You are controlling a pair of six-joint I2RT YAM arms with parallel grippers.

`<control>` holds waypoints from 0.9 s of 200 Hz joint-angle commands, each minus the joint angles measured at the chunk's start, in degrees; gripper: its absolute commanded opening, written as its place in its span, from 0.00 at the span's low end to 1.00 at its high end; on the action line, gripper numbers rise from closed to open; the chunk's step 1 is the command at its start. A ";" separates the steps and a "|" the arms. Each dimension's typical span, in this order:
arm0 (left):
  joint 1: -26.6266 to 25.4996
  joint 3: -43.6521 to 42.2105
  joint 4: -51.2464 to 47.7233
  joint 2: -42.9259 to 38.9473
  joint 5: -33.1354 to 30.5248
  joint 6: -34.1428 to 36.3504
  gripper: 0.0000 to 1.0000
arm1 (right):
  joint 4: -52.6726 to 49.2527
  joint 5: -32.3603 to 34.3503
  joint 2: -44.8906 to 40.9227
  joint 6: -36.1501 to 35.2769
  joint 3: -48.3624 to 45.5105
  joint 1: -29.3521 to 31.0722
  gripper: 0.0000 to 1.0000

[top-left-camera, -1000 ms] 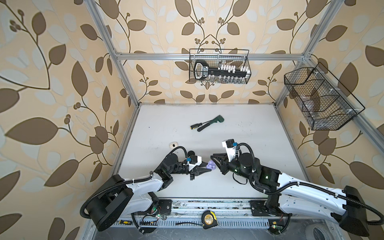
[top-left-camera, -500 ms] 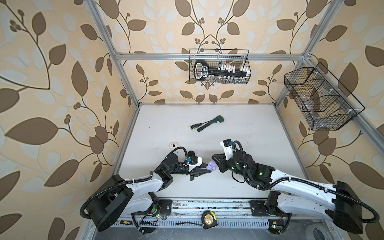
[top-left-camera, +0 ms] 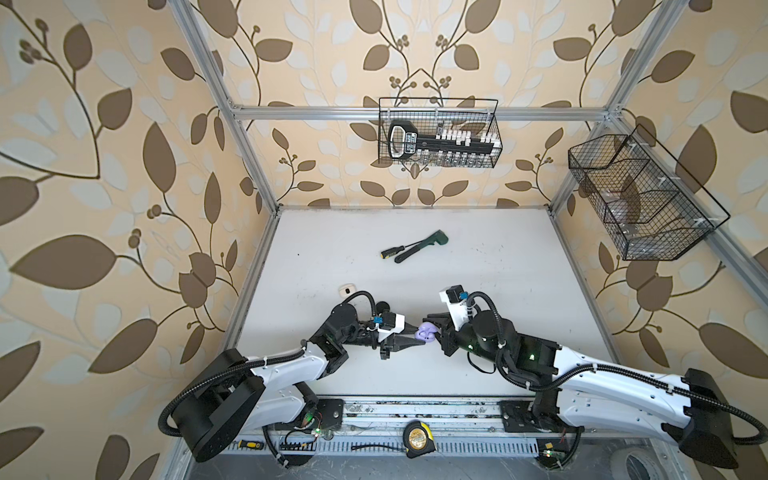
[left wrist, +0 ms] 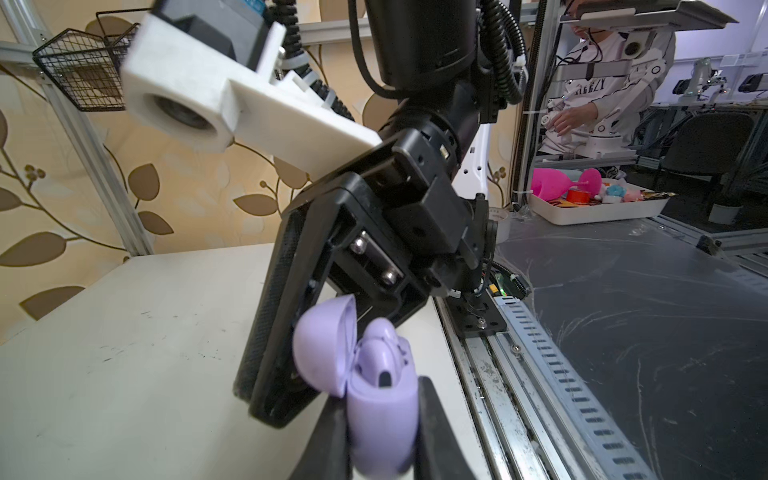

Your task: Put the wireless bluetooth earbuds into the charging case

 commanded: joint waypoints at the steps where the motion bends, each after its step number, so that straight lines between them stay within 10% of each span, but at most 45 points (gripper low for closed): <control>1: -0.33 1.76 -4.13 0.68 -1.23 2.11 0.00 | 6.45 -1.00 -3.35 -2.96 -1.24 2.89 0.21; 101: -0.32 4.01 -5.83 4.16 -5.06 1.42 0.00 | 1.55 12.32 -10.25 -4.57 -2.02 5.83 0.24; 137: -0.40 6.67 3.66 8.34 -20.78 -22.63 0.00 | -11.77 27.63 -11.65 4.34 4.81 -0.93 0.55; 180: -2.06 12.11 -14.08 12.99 -35.41 -50.64 0.00 | -7.69 35.33 -7.98 -0.15 8.57 -14.96 0.90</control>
